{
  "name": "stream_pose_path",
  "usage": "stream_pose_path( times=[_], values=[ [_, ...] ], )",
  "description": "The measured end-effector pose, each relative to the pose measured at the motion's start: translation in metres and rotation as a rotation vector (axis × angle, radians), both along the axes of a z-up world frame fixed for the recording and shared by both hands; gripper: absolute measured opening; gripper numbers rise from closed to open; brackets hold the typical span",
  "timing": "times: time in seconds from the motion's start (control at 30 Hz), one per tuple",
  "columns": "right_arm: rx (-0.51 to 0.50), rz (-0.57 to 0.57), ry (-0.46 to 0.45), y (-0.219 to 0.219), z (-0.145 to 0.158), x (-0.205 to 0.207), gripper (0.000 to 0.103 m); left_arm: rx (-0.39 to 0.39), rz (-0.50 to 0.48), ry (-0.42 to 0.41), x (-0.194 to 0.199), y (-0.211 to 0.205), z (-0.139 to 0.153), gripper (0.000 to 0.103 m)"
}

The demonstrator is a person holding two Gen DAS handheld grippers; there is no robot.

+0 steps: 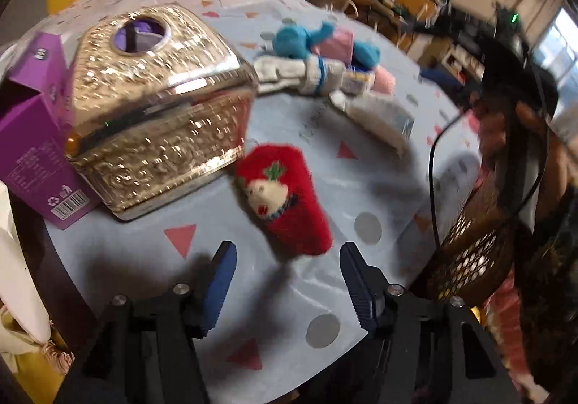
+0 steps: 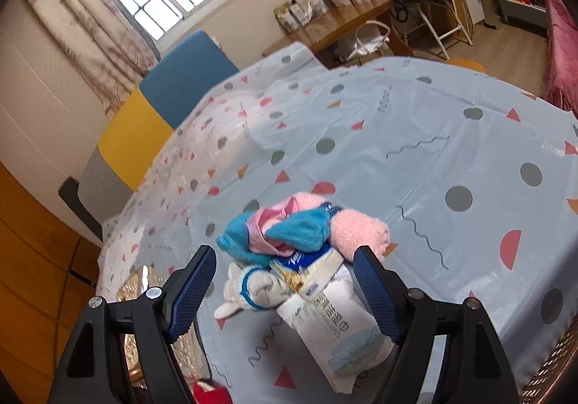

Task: Organize soft objects
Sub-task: 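Grasp the red plush toy with the left tool while the right tool grasps the white wipes packet, then carry the red plush toy into the gold tray and open the left tool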

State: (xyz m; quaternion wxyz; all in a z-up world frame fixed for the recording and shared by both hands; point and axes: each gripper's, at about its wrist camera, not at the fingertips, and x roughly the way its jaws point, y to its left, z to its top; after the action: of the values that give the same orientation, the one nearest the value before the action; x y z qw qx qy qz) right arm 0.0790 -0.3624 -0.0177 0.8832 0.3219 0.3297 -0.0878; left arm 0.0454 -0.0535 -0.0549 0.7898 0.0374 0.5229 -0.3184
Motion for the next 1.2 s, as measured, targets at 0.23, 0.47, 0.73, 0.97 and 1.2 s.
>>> stream_pose_path(
  times=[0.23,0.47,0.73,0.97,1.2],
  values=[
    [-0.092,0.188,0.294,0.004,-0.006,0.025,0.080,0.006,0.026,-0.016,0.015,-0.020,-0.005,0.061],
    [-0.331,0.451,0.549,0.038,-0.034,0.045,0.080,0.046,0.036,-0.036,0.018,-0.035,-0.022,0.061],
    [-0.560,0.538,0.740,0.066,-0.065,0.069,0.080,0.096,0.026,-0.067,0.017,-0.039,-0.042,0.041],
    [-0.440,0.557,0.746,0.072,-0.077,0.052,0.057,0.073,0.022,-0.071,0.013,-0.029,-0.034,0.022],
    [-0.388,0.572,0.742,0.084,-0.083,0.039,0.057,-0.056,-0.024,-0.172,0.005,-0.029,0.027,0.021]
  ],
)
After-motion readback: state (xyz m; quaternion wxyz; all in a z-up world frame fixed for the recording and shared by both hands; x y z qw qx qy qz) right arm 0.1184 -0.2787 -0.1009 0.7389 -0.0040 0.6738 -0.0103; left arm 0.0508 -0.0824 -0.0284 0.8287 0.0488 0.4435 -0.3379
